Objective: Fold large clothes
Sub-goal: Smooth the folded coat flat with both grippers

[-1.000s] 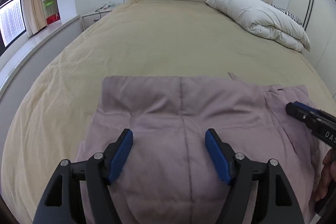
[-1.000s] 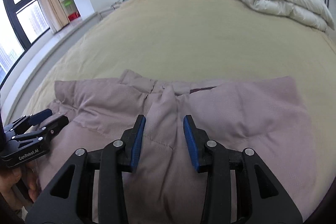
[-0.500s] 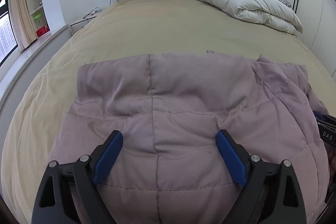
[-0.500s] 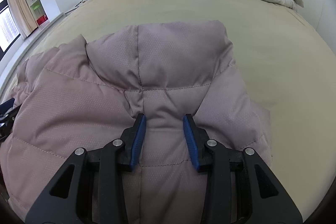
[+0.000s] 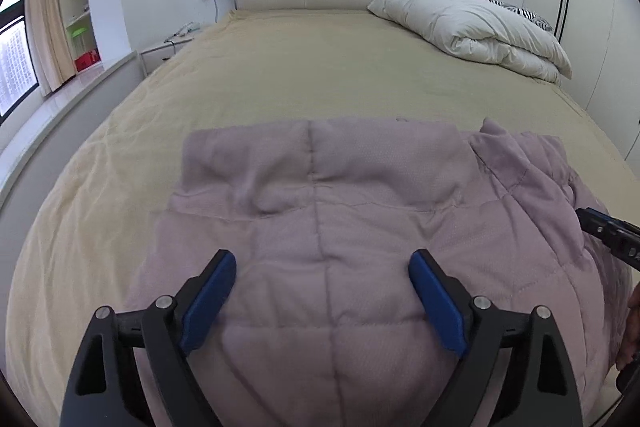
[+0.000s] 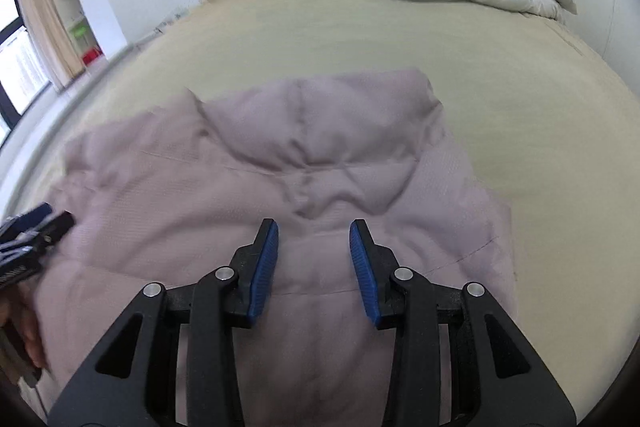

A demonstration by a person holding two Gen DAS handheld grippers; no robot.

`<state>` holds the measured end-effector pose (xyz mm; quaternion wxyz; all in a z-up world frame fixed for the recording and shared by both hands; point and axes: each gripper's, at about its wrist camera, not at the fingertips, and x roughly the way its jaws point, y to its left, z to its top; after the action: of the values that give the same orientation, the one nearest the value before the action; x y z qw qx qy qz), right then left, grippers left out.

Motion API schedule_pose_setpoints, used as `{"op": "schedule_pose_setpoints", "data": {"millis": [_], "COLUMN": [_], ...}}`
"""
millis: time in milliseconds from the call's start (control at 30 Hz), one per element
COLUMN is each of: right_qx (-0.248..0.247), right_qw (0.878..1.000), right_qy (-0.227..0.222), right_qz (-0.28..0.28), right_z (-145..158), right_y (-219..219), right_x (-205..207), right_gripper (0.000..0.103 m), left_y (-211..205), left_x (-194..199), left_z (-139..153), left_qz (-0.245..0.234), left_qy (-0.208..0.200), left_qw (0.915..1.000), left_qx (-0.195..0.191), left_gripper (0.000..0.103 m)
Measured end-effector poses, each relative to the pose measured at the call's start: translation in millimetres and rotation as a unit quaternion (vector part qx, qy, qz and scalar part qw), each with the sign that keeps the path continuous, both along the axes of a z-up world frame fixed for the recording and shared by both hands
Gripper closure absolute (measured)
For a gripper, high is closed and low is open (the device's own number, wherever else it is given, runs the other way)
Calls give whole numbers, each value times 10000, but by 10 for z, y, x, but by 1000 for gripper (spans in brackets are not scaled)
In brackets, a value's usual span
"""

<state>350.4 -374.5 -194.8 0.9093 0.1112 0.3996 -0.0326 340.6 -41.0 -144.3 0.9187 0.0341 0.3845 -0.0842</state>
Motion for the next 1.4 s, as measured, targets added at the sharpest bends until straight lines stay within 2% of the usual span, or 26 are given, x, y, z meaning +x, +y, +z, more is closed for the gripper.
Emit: {"op": "schedule_pose_setpoints", "data": {"millis": [67, 133, 200, 267, 467, 633, 700, 767, 833, 933, 1067, 1233, 1400], "right_qx": [81, 75, -312, -731, -781, -868, -877, -757, -440, -445, -796, -1099, -1154], "right_qw": [9991, 9978, 9972, 9948, 9939, 9931, 9933, 9956, 9976, 9957, 9930, 9892, 9879], "right_qy": [-279, -290, -132, -92, -166, -193, -66, 63, -140, -265, -211, -7, 60], "right_qz": [296, 585, 668, 703, 763, 760, 750, 555, 514, 772, 850, 973, 1033], "right_z": [144, 122, -7, -164, -360, -398, -340, -156, 54, 173, 125, -121, -253], "right_y": [242, 491, 707, 844, 877, 778, 807, 818, 826, 1023, 1236, 1304, 1274], "right_x": [-164, -216, -206, -207, -307, -237, -197, -229, -272, -304, -249, -105, 8], "right_gripper": [66, 66, 66, 66, 66, 66, 66, 66, 66, 66, 66, 63, 63], "left_y": [130, 190, 183, 187, 161, 160, 171, 216, 259, 303, 343, 374, 390], "left_x": [-135, -148, -108, -124, -86, -90, -99, -147, -214, -275, -287, -233, -189], "left_z": [108, 65, -99, -183, -293, -315, -269, -209, -191, -164, -188, -291, -376], "left_qz": [214, 281, 191, 141, 178, 178, 186, 209, 240, 285, 248, 213, 204], "left_qy": [-245, -144, 127, 55, 76, 91, 134, 119, 95, 106, 167, 270, 311], "left_qw": [9995, 9995, 9997, 9999, 9998, 9998, 9997, 9997, 9996, 9995, 9995, 9993, 9991], "left_qx": [-59, -51, 27, 52, 4, -25, -48, -100, -103, -81, -82, -118, -195], "left_gripper": [12, 12, 11, 9, 5, 5, 5, 6, 6, 6, 6, 2, 0]}}
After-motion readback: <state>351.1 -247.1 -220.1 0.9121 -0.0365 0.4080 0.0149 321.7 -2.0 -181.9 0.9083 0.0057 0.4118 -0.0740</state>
